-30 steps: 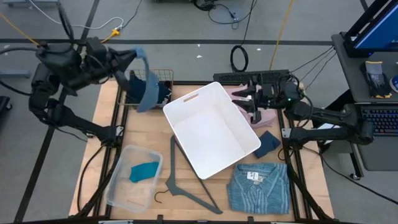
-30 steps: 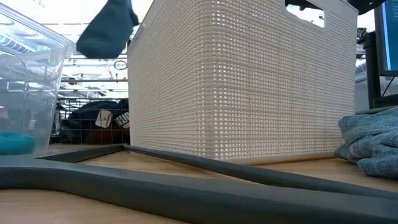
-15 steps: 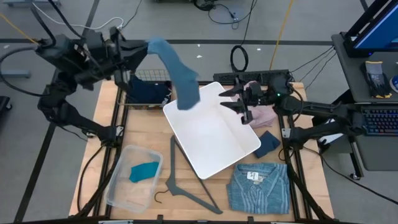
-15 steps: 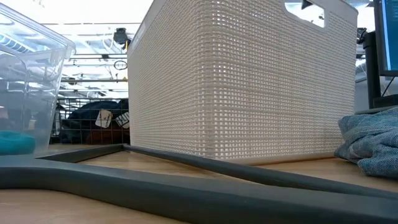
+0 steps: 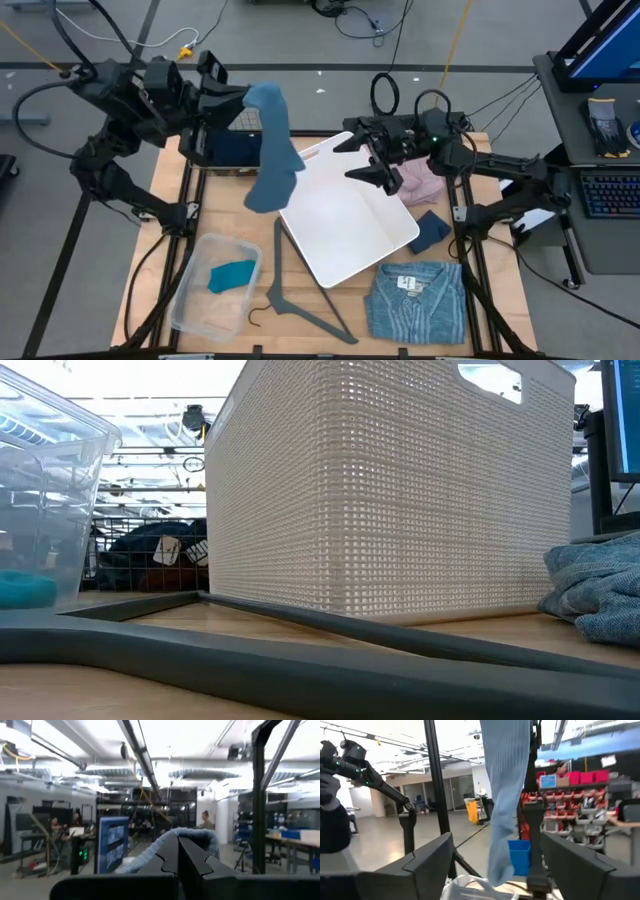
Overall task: Pick & Place Cloths
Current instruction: Put the left blue sock into the transparent bin
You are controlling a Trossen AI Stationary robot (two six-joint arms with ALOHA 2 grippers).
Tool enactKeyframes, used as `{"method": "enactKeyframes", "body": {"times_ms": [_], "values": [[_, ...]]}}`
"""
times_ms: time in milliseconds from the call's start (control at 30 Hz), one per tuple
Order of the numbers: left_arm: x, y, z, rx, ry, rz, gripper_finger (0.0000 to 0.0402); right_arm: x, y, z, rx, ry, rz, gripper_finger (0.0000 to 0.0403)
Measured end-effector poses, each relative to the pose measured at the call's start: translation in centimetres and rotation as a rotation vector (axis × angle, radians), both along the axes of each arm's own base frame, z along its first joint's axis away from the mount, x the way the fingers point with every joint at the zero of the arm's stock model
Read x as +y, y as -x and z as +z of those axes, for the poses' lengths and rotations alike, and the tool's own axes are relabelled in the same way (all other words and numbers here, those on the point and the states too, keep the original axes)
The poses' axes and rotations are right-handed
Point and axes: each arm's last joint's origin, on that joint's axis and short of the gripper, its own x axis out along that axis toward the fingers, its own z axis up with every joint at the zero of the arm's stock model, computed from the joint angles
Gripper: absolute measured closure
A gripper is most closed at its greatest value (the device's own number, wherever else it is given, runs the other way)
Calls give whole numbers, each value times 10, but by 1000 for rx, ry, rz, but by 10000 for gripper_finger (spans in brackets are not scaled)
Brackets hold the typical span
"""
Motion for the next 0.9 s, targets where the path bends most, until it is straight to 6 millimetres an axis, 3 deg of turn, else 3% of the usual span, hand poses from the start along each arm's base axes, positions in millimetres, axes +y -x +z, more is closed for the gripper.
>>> {"method": "enactKeyframes", "body": {"times_ms": [467,900], "values": [[-15,-24,-4,-16,3,-55,402,6,-37,14,-8,-51,100,71],[-16,-36,-9,-7,7,-55,402,26,-44,20,0,-40,211,80]]}}
